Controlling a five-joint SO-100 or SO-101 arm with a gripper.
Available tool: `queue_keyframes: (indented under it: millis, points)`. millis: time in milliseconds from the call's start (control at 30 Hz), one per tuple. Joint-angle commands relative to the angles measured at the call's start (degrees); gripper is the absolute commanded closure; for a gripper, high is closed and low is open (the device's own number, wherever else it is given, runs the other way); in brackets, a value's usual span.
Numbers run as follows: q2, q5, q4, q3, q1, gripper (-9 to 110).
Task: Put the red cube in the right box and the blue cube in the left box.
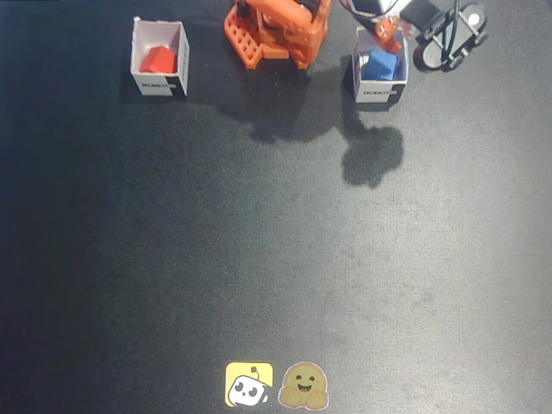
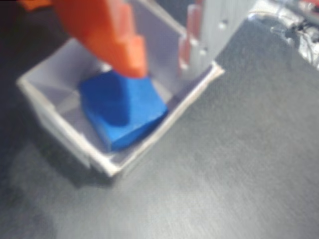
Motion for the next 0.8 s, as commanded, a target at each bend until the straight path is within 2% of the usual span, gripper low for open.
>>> queue_keyframes:
  millis: [0,333,767]
  points:
    - [-3.2,-1.6,-1.0,-4.3,2.9,101]
    - [-9.8,-5.1,-6.7,-5.6,13.7,101]
    - [-9.1,-21.4,-5.7,-6.9,47.5,101]
